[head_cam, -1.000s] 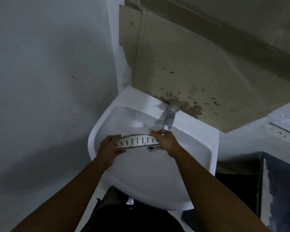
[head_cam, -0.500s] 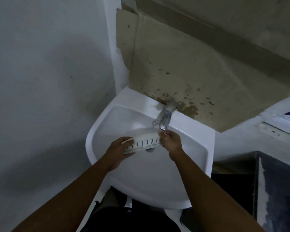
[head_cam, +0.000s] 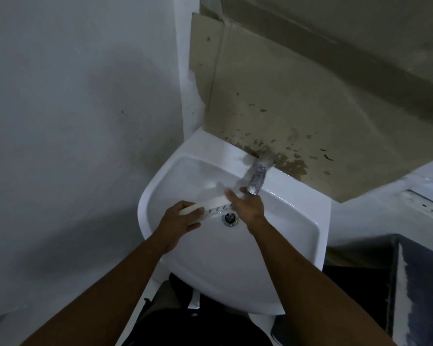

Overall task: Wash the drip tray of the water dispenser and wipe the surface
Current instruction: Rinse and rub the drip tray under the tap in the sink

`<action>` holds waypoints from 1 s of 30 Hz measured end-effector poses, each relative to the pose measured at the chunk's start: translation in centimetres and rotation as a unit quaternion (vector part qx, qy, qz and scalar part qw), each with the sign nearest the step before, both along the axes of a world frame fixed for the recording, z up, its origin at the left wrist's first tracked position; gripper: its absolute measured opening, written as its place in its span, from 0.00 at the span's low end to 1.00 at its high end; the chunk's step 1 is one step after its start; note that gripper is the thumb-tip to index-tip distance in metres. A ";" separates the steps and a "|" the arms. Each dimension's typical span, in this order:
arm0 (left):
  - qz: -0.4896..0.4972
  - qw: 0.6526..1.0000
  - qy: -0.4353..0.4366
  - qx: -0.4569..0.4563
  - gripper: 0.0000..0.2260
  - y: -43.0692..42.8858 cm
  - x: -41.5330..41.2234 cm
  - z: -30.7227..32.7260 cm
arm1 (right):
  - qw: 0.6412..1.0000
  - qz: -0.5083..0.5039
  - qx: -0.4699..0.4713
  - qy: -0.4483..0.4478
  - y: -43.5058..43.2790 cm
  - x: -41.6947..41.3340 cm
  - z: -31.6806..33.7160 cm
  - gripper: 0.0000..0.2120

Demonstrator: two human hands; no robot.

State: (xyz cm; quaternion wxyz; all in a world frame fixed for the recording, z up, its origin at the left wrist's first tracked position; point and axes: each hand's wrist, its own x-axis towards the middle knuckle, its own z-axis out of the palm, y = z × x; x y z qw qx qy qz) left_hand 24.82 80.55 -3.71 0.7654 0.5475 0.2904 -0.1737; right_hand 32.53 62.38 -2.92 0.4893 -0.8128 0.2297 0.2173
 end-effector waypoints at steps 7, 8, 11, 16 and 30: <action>0.011 1.000 0.020 -0.013 0.11 0.6 -0.5 -0.5 | 0.993 -0.084 -0.056 -0.053 -2.0 0.3 -3.3 0.19; 0.017 0.999 0.034 -0.015 0.14 0.4 -0.3 -0.5 | 0.993 -0.104 -0.031 -0.043 -1.7 -0.1 -1.7 0.18; 0.021 0.998 0.063 -0.001 0.22 -0.1 0.2 -0.7 | 0.985 -0.147 0.086 0.008 -2.0 -0.6 -0.5 0.14; -0.020 0.986 0.057 0.153 0.36 -1.6 1.3 -0.6 | 0.964 -0.148 0.216 0.036 -3.8 -1.7 -0.2 0.27; -0.034 0.995 0.091 0.011 0.24 -12.2 5.9 0.7 | 0.970 -0.162 0.157 -0.091 -9.8 -5.8 3.1 0.13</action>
